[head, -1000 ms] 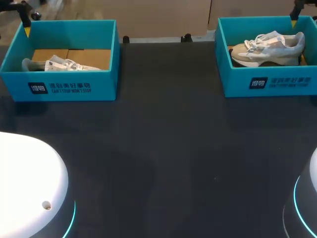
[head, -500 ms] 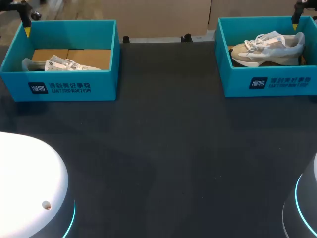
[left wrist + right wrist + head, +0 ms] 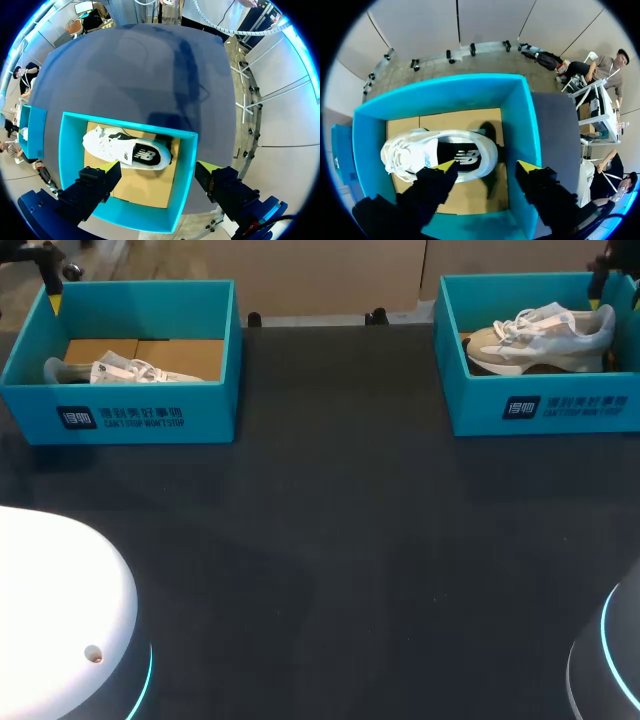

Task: Take the shoe out of the shoebox, open the shoe tongue, remove and reinsert the insole, then place the shoe into the shoebox

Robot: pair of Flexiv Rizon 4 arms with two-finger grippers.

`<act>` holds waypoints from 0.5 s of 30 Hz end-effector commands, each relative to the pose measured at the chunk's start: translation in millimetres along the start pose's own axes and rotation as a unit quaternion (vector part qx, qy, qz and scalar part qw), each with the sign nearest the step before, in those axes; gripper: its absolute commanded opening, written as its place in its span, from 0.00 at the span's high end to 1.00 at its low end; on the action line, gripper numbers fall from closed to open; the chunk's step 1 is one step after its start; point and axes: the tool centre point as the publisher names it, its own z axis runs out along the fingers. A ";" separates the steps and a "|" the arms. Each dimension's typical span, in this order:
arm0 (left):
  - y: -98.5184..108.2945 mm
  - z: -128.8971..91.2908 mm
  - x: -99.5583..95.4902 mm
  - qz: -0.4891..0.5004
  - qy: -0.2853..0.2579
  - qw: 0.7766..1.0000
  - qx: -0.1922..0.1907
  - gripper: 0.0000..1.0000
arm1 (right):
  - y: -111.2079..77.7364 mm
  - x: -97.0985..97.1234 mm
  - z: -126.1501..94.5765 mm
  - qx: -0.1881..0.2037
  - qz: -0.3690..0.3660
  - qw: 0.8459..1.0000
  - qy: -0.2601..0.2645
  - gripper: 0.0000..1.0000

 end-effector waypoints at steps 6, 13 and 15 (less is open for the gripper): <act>0.4 -0.5 0.2 0.000 0.001 1.000 0.000 0.00 | 7.5 0.1 14.1 0.012 0.007 1.000 -0.007 0.51; 0.4 -0.5 0.2 0.000 0.001 1.000 0.000 0.00 | 6.8 0.1 22.0 0.015 0.000 1.000 -0.026 0.51; 0.4 -0.5 0.2 0.000 0.001 1.000 0.000 0.00 | 6.4 0.8 24.7 0.017 0.000 1.000 -0.026 0.53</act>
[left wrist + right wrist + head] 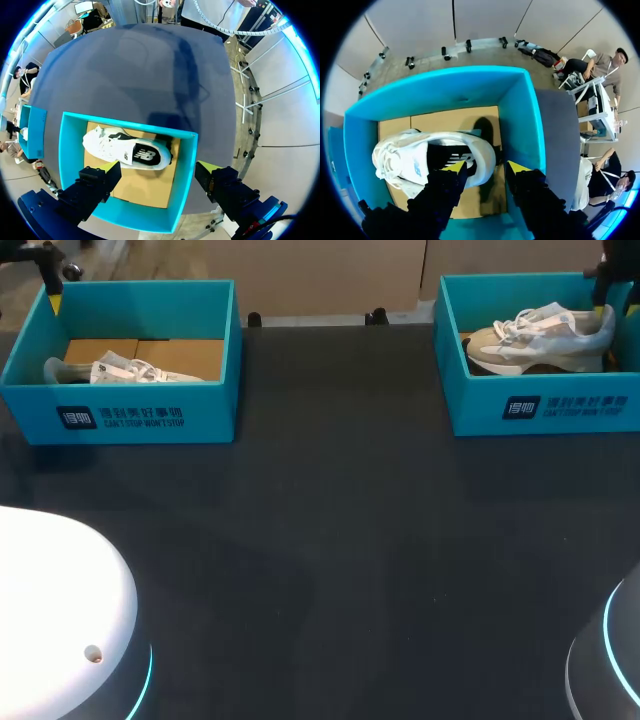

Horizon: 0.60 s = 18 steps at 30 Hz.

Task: Take the shoe out of the shoebox, open the shoe tongue, remove and reinsert the insole, then place the shoe into the shoebox

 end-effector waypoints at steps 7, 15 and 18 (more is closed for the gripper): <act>0.4 -0.5 0.3 0.000 0.001 1.000 0.000 0.00 | 4.0 8.4 17.8 0.014 0.001 1.000 -0.005 0.54; 0.4 -0.5 0.3 0.000 0.001 1.000 0.000 0.00 | 1.5 3.6 27.1 0.022 0.004 1.000 -0.013 0.55; 0.4 -0.5 0.3 0.000 0.001 1.000 0.000 0.00 | 0.7 2.4 29.7 0.027 0.002 0.999 -0.019 0.56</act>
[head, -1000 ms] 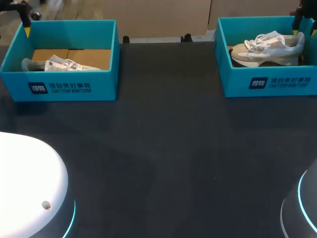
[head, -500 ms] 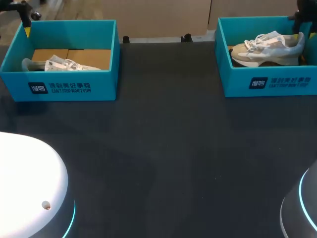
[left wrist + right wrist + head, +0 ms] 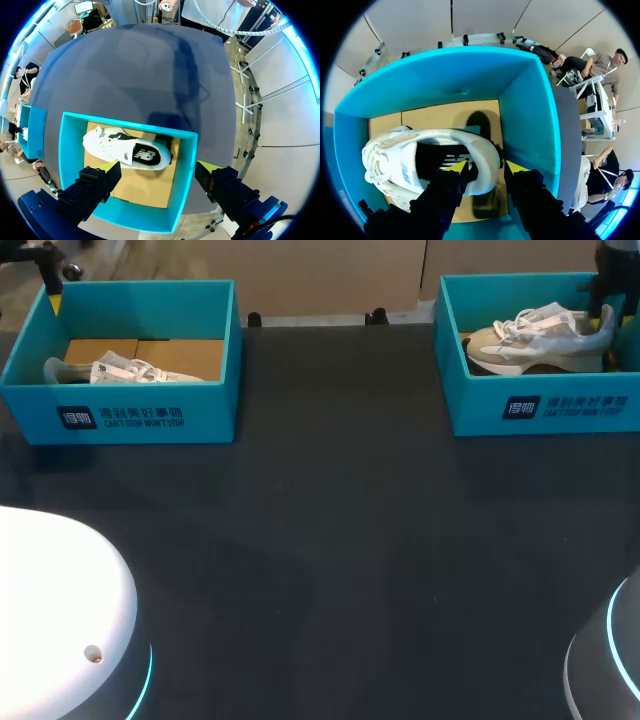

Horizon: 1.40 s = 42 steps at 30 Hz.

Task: Take the shoe out of the shoebox, open the shoe tongue, remove and reinsert the insole, then place the shoe into the shoebox

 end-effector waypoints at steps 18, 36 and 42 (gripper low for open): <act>0.4 -0.4 0.2 0.000 0.001 1.000 0.000 0.00 | 12.3 0.0 13.6 0.017 -0.008 1.000 -0.009 1.00; 0.4 -0.4 0.2 0.000 0.001 1.000 0.000 0.00 | -9.8 -11.8 -45.3 0.012 0.011 1.000 -0.017 1.00; 0.4 -0.4 0.2 0.000 0.001 1.000 0.000 0.00 | -11.8 -12.1 -85.9 0.001 0.026 1.000 -0.014 1.00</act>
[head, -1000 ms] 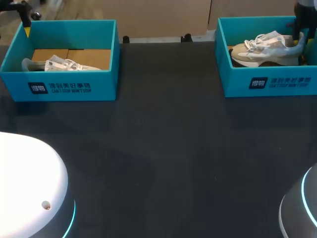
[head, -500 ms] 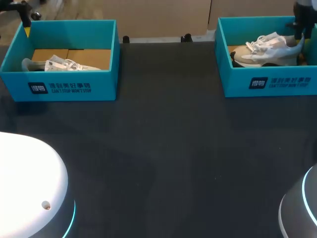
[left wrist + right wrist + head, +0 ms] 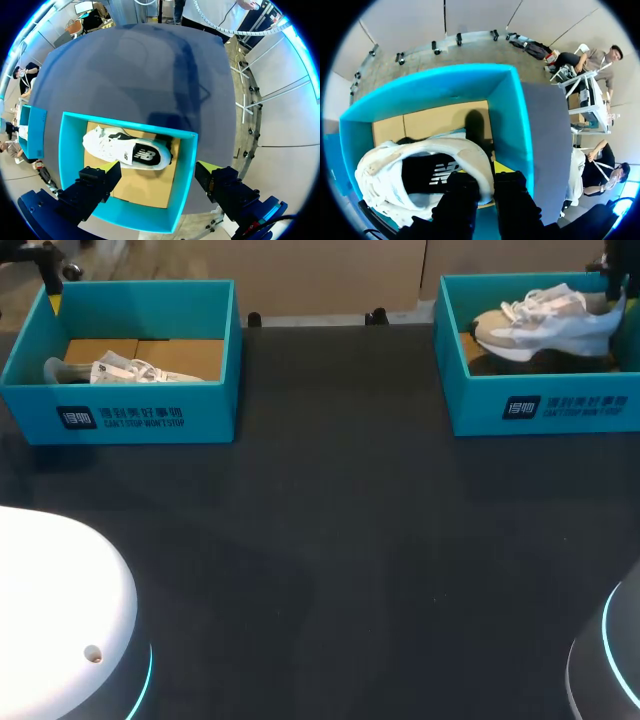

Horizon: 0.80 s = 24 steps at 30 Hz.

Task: Take the shoe out of the shoebox, open the shoe tongue, remove and reinsert the insole, then place the shoe into the shoebox

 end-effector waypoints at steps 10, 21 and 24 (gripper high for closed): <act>0.4 -0.4 0.2 0.000 0.001 1.000 0.000 0.00 | -19.6 -9.7 -93.1 -0.033 0.004 0.999 -0.015 1.00; 0.4 -0.4 0.2 0.000 0.001 1.000 0.000 0.00 | -32.3 -11.2 -138.7 -0.043 -0.003 0.998 -0.046 1.00; 0.4 -0.4 0.2 0.000 0.001 1.000 0.000 0.00 | -36.8 -9.6 -143.1 -0.041 0.000 0.998 -0.045 1.00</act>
